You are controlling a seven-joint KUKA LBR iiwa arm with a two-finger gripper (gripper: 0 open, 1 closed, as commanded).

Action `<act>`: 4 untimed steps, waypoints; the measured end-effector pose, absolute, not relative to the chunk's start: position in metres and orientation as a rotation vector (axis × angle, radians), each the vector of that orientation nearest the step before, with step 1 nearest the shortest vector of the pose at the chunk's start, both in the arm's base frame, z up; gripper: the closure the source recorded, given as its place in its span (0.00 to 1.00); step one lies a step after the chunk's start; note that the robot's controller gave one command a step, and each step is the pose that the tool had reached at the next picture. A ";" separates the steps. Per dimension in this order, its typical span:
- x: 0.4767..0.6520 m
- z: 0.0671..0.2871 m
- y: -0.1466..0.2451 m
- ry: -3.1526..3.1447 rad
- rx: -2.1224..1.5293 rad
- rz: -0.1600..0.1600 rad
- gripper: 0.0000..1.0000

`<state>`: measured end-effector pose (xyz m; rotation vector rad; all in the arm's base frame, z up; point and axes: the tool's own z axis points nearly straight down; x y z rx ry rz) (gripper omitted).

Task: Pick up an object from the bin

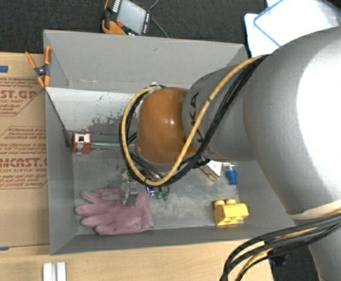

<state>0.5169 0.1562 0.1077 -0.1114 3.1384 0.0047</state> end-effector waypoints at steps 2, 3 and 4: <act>0.514 0.078 0.146 3.076 -0.629 0.015 0.00; 0.515 0.078 0.145 3.076 -0.627 0.015 0.00; 0.513 0.075 0.169 3.072 -0.643 0.009 0.00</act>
Offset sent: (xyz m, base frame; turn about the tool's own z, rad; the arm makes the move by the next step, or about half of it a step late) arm -0.0018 -0.0120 -0.0288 -0.3310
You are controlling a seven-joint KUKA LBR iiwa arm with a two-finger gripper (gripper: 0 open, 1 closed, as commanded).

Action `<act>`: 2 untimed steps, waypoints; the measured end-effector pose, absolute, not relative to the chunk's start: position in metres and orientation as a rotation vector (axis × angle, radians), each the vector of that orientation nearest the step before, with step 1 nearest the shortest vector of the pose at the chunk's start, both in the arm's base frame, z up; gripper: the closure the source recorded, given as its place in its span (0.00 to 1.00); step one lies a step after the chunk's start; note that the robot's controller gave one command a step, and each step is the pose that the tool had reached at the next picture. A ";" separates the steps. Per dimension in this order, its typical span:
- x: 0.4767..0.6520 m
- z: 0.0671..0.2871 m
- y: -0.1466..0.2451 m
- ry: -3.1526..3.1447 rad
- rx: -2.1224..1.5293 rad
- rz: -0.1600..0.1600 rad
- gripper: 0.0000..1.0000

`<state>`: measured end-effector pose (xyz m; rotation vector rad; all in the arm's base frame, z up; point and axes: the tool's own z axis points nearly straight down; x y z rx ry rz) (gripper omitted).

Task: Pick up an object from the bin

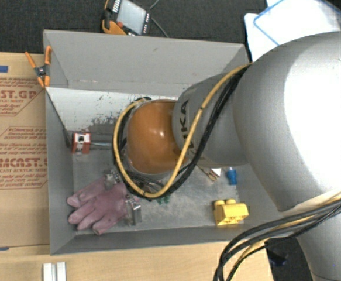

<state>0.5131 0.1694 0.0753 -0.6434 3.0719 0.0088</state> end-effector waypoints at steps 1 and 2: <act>0.545 0.071 0.155 3.045 -0.737 0.013 1.00; 0.545 0.071 0.155 3.045 -0.737 0.013 1.00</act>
Offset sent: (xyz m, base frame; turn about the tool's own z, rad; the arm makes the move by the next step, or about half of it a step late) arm 0.0000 0.0000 0.0000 0.0000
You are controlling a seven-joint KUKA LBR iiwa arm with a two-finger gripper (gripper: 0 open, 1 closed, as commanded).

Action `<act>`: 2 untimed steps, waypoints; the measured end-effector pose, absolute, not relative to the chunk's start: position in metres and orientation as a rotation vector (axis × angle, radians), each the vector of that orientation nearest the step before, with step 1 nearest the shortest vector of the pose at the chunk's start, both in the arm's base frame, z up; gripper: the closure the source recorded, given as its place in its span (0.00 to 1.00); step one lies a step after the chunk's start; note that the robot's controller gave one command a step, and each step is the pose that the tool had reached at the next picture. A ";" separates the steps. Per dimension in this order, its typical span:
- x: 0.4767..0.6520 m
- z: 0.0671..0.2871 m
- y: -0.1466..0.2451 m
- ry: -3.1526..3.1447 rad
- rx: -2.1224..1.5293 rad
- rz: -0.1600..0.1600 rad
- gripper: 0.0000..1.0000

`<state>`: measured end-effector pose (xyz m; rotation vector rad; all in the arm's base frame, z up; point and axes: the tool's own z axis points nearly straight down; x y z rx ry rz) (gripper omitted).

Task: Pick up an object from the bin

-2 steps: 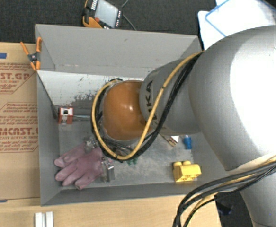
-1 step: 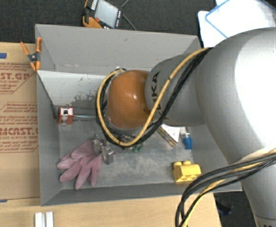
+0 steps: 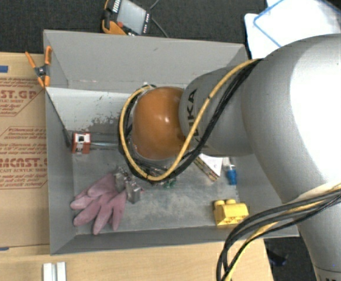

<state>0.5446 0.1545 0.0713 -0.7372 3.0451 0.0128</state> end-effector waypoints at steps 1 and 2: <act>0.539 0.073 0.152 3.046 -0.711 0.017 1.00; 0.540 0.074 0.154 3.046 -0.722 0.015 1.00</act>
Offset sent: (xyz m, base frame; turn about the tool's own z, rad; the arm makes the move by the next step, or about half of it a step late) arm -0.0046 -0.0013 0.0034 0.0093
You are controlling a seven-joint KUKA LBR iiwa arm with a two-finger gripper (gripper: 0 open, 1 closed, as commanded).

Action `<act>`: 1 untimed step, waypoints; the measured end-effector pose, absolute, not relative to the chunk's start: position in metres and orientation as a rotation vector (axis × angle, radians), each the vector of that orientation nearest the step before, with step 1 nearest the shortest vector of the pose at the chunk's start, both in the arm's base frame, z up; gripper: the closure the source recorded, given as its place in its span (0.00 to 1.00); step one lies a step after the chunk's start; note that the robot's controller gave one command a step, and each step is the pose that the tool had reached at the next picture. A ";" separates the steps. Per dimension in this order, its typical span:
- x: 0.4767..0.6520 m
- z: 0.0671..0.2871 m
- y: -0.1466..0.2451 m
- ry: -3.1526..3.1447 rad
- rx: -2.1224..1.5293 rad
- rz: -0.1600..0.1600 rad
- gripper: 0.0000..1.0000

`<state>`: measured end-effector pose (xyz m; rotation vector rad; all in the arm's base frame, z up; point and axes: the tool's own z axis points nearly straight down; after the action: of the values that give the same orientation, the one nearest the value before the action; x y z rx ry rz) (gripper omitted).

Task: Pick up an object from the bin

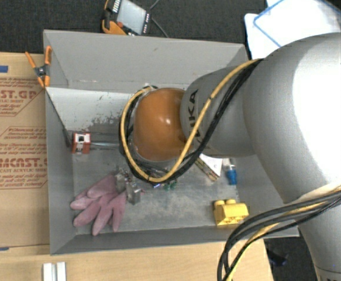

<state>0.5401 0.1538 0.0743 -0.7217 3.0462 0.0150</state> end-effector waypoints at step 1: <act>0.541 0.072 0.152 3.053 -0.693 0.020 1.00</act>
Offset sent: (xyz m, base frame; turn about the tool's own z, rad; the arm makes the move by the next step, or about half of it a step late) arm 0.0005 -0.0045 -0.0043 -0.0143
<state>0.5413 0.1520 0.0724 -0.6934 3.0532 0.0200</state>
